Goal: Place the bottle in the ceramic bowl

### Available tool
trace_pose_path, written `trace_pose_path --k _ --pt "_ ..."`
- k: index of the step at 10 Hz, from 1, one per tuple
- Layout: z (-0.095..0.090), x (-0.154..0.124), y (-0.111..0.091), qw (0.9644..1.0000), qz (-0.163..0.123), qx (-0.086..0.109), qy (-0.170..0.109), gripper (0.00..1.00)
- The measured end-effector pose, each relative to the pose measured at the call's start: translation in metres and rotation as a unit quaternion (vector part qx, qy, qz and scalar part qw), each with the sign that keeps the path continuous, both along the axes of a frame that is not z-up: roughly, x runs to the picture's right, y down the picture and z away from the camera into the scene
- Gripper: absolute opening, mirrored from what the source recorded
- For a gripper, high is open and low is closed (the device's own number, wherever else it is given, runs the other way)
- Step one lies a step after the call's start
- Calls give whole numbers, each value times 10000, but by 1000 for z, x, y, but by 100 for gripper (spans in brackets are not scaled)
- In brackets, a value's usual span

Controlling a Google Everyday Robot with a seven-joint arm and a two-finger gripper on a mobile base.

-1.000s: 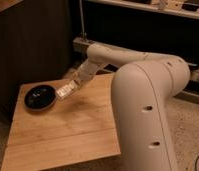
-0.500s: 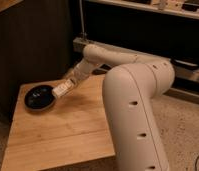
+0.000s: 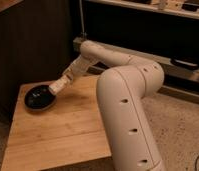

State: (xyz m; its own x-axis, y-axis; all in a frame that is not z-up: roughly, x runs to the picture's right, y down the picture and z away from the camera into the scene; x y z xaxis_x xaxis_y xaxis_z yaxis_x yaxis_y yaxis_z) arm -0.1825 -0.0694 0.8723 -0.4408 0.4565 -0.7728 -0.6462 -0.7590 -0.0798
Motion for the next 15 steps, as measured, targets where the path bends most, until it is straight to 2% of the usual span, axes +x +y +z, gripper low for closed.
trace_pose_path --k 2,4,7,8,15 --pt "3 -4 -3 9991 244 120 -313 0" --pt "-1 -21 -6 9983 193 216 -511 0" --pt "-8 -54 -6 9975 -113 340 -606 0" --pt "-7 -61 -3 9974 -165 323 -626 0" --pt "11 -86 6 9967 -290 290 -698 0"
